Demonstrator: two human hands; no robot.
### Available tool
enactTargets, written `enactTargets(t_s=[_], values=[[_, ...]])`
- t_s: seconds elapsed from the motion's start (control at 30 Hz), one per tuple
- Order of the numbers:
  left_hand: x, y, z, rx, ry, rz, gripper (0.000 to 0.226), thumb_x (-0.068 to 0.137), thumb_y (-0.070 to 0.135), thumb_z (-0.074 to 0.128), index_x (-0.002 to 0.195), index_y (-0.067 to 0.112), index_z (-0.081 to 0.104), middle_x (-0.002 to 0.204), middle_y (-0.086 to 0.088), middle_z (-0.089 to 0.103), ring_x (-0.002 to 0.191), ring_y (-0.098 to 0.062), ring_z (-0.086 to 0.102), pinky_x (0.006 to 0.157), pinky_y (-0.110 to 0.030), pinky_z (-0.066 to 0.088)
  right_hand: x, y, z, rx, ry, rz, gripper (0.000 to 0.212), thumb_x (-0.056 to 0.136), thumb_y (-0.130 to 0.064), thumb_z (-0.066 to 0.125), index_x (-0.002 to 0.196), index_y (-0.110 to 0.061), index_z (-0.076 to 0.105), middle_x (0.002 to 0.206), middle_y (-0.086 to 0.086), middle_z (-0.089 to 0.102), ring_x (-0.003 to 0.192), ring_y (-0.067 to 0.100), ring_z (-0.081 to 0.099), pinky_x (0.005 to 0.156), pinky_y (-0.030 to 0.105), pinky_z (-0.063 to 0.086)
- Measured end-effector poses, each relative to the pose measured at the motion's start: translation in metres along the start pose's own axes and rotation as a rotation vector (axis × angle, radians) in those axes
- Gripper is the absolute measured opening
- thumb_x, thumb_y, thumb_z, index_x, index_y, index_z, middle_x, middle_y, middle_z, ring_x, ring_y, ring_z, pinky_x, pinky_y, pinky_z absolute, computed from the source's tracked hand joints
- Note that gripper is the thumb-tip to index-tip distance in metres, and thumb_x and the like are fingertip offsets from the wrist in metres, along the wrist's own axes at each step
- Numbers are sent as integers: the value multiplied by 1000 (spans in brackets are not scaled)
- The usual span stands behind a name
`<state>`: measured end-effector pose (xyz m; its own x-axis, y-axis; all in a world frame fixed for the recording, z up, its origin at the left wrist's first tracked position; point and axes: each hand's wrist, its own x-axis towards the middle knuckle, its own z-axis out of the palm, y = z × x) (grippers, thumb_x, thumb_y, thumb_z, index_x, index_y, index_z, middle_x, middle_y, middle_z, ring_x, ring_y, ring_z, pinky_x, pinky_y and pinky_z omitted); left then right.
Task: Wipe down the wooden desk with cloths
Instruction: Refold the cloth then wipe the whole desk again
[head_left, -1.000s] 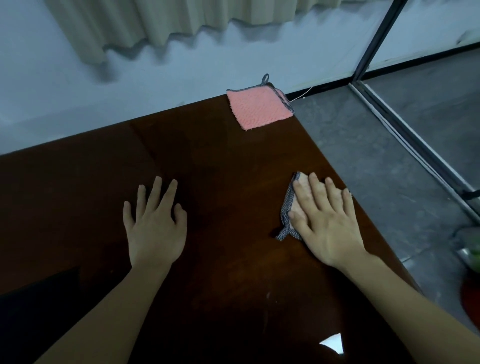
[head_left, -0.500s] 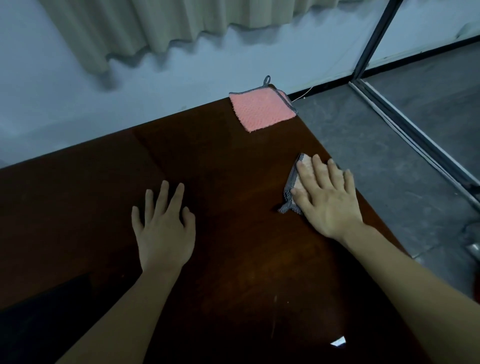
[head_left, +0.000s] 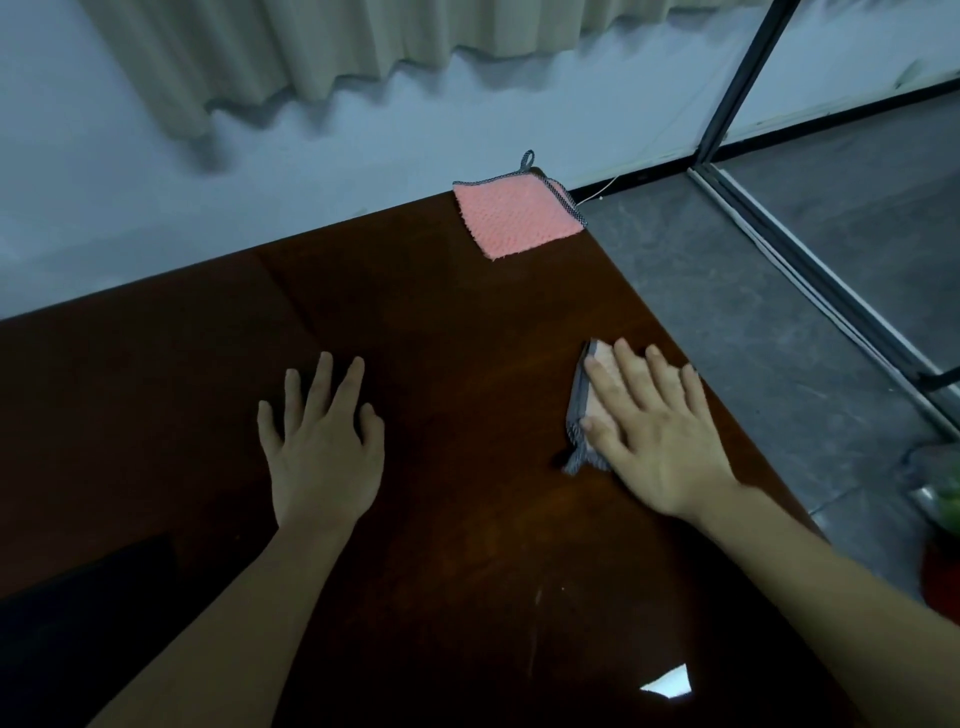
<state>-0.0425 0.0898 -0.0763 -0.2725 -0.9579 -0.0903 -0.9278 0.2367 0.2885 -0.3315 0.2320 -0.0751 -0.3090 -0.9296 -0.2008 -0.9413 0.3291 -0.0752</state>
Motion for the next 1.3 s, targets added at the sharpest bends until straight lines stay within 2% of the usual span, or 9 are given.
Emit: enactTargets(t_s=[0.2,0.3,0.53,0.63,0.7,0.83,0.97,1.13,1.3], values=[[-10,-2,-5,-24,48,129,54,106,36,37,159,33,28,168,8,17,157,-21,3,125,-52,-2,25,8,-9,38,-38,29,77,86,-71,-12,158,-42,-15,169,-4,-17,154,23,-19,124,49,-13],[-21,-5,-11,-11,0,225,54,104,43,32,157,35,33,167,9,21,156,-19,7,125,-53,0,1,5,-5,13,-50,15,75,89,-69,-13,157,-40,-18,168,-3,-19,154,25,-20,123,50,-14],[-34,-10,-10,87,-194,318,65,92,64,2,155,53,11,166,21,-7,153,-8,-17,121,-37,-16,-44,0,6,32,-38,-31,72,91,-72,-14,156,-43,-14,167,-6,-18,153,21,-23,123,48,-16],[-38,-13,-2,97,-177,311,66,92,64,-2,156,53,8,165,22,-13,152,-7,-21,121,-36,-18,-24,7,3,23,-21,16,75,87,-72,-14,156,-44,-16,166,-7,-22,153,21,-22,124,48,-14],[-38,-14,0,109,-142,313,67,91,64,-4,156,52,7,165,23,-13,152,-7,-20,123,-37,-15,1,17,-1,32,9,64,76,87,-72,-11,158,-44,-14,168,-5,-17,155,23,-16,125,48,-9],[-39,-13,1,99,-107,333,59,99,59,5,157,50,8,167,20,-9,154,-9,-15,125,-42,-8,39,28,-10,75,-1,142,66,99,-66,8,159,-43,-7,170,-3,-13,156,25,-11,125,49,-4],[-40,-12,1,89,-76,357,55,103,51,16,158,48,11,168,17,-3,155,-11,-11,126,-45,-6,15,7,-7,17,0,137,70,95,-67,1,158,-42,-13,169,-3,-16,155,24,-14,124,50,-8],[-42,-15,3,63,-43,390,55,104,50,17,159,46,14,169,14,1,156,-13,-6,125,-46,-5,-57,-33,12,-8,13,-34,75,82,-79,-16,152,-50,-21,166,-9,-22,153,18,-21,123,45,-14],[-41,-16,5,47,-38,397,53,106,50,18,159,46,13,169,14,0,156,-13,-6,126,-45,-5,-72,-34,15,-10,7,-53,75,75,-82,-17,146,-59,-20,162,-17,-25,151,12,-24,123,40,-17]])
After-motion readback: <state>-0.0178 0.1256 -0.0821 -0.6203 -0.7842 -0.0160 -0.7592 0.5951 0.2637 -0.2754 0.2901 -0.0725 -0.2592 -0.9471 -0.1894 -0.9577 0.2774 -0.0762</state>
